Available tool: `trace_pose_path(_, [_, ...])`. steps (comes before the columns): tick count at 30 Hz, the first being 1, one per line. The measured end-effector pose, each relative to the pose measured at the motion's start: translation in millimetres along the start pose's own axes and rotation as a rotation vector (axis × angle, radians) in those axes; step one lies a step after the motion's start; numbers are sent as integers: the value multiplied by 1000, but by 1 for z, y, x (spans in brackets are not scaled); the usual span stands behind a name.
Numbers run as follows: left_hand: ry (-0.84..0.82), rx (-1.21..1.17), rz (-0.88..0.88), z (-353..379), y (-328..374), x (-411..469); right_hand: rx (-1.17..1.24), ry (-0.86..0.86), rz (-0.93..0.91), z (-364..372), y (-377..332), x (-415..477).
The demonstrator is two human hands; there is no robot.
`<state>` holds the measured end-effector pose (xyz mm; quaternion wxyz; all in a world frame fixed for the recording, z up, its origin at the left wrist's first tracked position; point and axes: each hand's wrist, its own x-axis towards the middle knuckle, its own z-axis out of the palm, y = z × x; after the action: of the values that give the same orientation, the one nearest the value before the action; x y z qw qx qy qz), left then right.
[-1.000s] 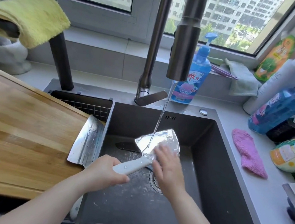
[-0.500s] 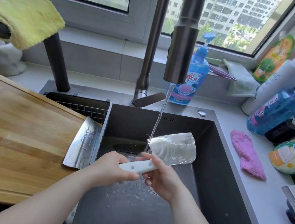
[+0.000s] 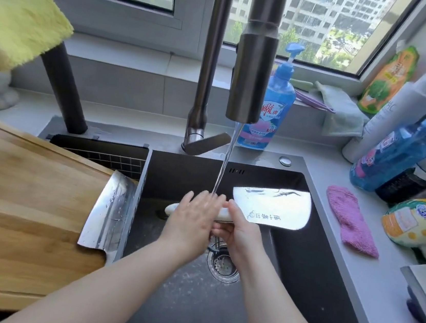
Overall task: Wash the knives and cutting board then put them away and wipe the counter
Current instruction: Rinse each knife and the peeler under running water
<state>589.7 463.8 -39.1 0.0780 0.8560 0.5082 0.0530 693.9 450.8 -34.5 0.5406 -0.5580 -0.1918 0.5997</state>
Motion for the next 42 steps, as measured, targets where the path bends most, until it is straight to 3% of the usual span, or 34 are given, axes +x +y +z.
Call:
trace_pose_path(4, [-71, -2, -199, 5, -24, -3, 17, 99, -21, -7, -1, 1])
trace_pose_path(9, [86, 1, 105, 16, 0, -7, 64, 91, 7, 2, 4, 2])
trace_pose_path(10, [43, 3, 133, 14, 2, -8, 67, 85, 10, 3, 4, 2])
trace_pose_path(16, [-36, -15, -92, 13, -22, -7, 17, 101, 10, -2, 4, -2])
trace_pose_path(19, [15, -37, -167, 15, -9, -10, 3, 82, 22, 0, 8, -6])
trace_pose_path(24, [65, 33, 34, 12, -3, -9, 6, 39, 31, 5, 13, -11])
trace_pose_path(27, [-105, -51, -177, 7, -27, -10, -5, 90, 34, 0, 11, -11])
trace_pose_path(30, [-137, 25, -288, 10, -43, -13, -3, 110, 39, -8, 6, -9])
trace_pose_path(37, [-40, -111, -49, 13, -15, -11, -61, 15, 68, 1, 9, -9])
trace_pose_path(39, [-88, -223, -85, 8, -23, -8, -77, -5, 72, 1, 8, -9])
trace_pose_path(42, [-293, -461, -161, -1, -38, -5, -114, -17, 93, -2, 8, -7])
